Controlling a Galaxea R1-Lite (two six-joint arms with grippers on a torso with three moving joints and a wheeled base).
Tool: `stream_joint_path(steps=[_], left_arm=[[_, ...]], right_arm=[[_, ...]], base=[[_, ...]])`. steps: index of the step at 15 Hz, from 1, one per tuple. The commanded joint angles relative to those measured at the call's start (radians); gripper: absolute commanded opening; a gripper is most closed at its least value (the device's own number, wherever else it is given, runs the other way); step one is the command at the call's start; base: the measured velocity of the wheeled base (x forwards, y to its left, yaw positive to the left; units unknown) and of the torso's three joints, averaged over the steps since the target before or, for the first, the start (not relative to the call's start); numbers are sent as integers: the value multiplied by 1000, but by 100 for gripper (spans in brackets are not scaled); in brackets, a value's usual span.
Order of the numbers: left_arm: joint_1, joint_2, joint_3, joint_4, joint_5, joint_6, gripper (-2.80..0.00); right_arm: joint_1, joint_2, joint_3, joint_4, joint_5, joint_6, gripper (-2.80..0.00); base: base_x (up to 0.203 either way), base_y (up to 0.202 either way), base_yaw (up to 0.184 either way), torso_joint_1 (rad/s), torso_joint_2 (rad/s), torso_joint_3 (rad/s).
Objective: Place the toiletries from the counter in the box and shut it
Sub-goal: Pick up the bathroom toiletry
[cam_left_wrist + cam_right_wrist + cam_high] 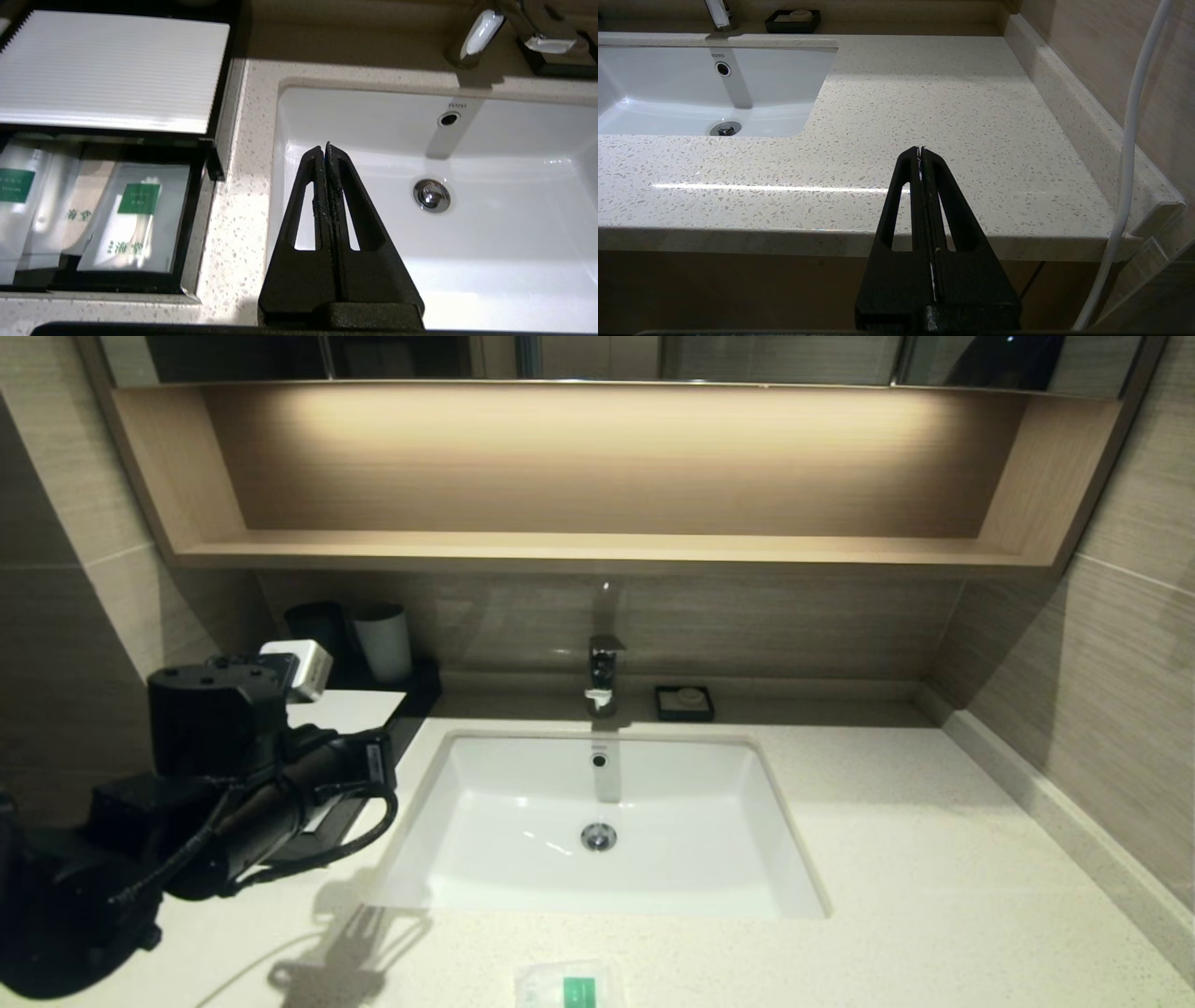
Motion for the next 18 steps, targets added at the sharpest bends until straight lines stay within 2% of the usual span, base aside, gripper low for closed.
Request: stream_joint_path(steps=[1,4,8,10,14,15,18], left_arm=[[-33,-41,-20,86,1,-12,-280],[-36,-60,-104,284,0,-40,-280],[-49,-76,-243,588,-16,-131,-280],[-71,-77,-316,753,-41,-197,-280],[-120,-71,-428,1035,-183,-290,-280],[-123,-67,-451,1081,-233,-298,-280],[-124,-64,-476,1145,-318,-299,-280]], right_arm=[[0,1,2,-1,0,0,-280],[0,1,2,-1,0,0,-280],[0,-1,2,-1,0,0,-280],[0,1,2,-1,0,0,-280],[0,1,2,-1,1,0,-280],[0,1,2,-1,0,0,-280],[0,1,2,-1,1,0,-280]], base=[[0,0,0,0,0,0],[0,0,0,0,0,0],[0,0,0,0,0,0],[0,0,0,0,0,0],[0,0,0,0,0,0],[0,0,0,0,0,0],[0,0,0,0,0,0]])
